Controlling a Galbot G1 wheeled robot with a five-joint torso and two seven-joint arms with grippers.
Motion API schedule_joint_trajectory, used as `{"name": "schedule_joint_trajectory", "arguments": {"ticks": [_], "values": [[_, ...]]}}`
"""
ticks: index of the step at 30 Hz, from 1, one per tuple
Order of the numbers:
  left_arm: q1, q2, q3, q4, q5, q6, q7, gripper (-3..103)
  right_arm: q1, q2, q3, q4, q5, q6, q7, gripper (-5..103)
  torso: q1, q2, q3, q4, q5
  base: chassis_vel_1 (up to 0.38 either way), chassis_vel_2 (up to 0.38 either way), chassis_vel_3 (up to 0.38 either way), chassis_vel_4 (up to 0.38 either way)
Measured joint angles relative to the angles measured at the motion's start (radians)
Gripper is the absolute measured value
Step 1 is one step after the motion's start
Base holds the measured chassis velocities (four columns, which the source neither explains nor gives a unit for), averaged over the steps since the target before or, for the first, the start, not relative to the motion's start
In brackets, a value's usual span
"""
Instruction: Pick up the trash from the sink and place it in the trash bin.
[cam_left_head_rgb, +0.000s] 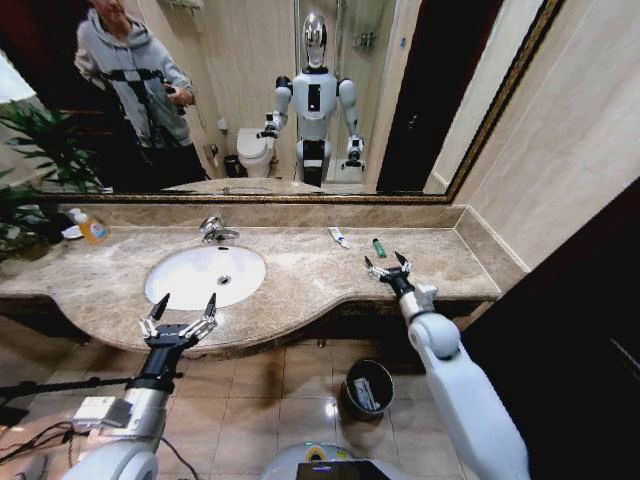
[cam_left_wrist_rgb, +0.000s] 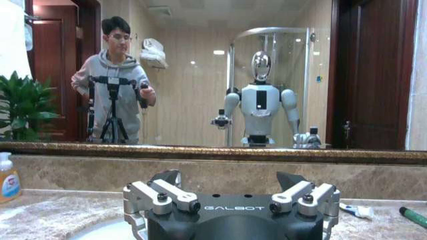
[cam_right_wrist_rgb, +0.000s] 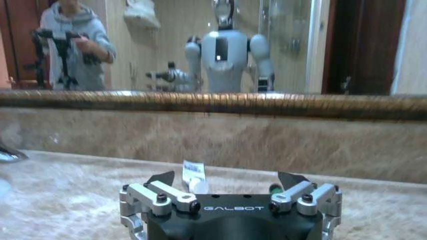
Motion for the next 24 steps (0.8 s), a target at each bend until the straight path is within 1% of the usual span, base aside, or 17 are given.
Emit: {"name": "schedule_joint_trajectory", "arguments": {"ticks": [3, 5, 6, 8, 11, 12, 16, 24], "values": [[0.0, 0.0, 0.0, 0.0, 0.0, 0.0, 0.0, 100, 0.105, 0.018, -0.046, -0.128, -0.002, 0.017, -0.005, 100, 0.0, 0.0, 0.0, -0.0001, 0.0001, 0.0, 0.0, 0.0, 0.0], [0.0, 0.0, 0.0, 0.0, 0.0, 0.0, 0.0, 100, 0.135, 0.024, -0.057, -0.158, -0.004, 0.021, -0.006, 100, 0.0, 0.0, 0.0, -0.0001, 0.0, 0.0, 0.0, 0.0, 0.0], [0.0, 0.0, 0.0, 0.0, 0.0, 0.0, 0.0, 100, 0.188, 0.038, -0.072, -0.214, -0.011, 0.027, -0.009, 100, 0.0, 0.0, 0.0, 0.0, 0.0, 0.0, 0.0, 0.0, 0.0], [0.0, 0.0, 0.0, 0.0, 0.0, 0.0, 0.0, 100, 0.217, 0.046, -0.078, -0.248, -0.016, 0.031, -0.01, 100, 0.0, 0.0, 0.0, 0.0, -0.0002, 0.0, 0.0, 0.0, 0.0], [0.0, 0.0, 0.0, 0.0, 0.0, 0.0, 0.0, 100, 0.305, 0.069, -0.089, -0.374, -0.03, 0.047, -0.01, 100, 0.0, 0.0, 0.0, 0.0002, -0.0002, 0.0, 0.0, 0.0, 0.0], [0.0, 0.0, 0.0, 0.0, 0.0, 0.0, 0.0, 100, 0.305, 0.069, -0.089, -0.374, -0.03, 0.047, -0.01, 100, 0.0, 0.0, 0.0, 0.0002, -0.0002, 0.0, 0.0, 0.0, 0.0], [0.0, 0.0, 0.0, 0.0, 0.0, 0.0, 0.0, 100, 0.357, 0.076, -0.071, -0.496, -0.04, 0.061, -0.01, 100, 0.0, 0.0, 0.0, 0.0001, 0.0, 0.0, 0.0, 0.0, 0.0], [0.0, 0.0, 0.0, 0.0, 0.0, 0.0, 0.0, 100, 0.356, 0.049, -0.033, -0.553, -0.036, 0.065, 0.009, 100, 0.0, 0.0, 0.0, -0.0003, 0.0001, 0.0, 0.0, 0.0, 0.0]]}}
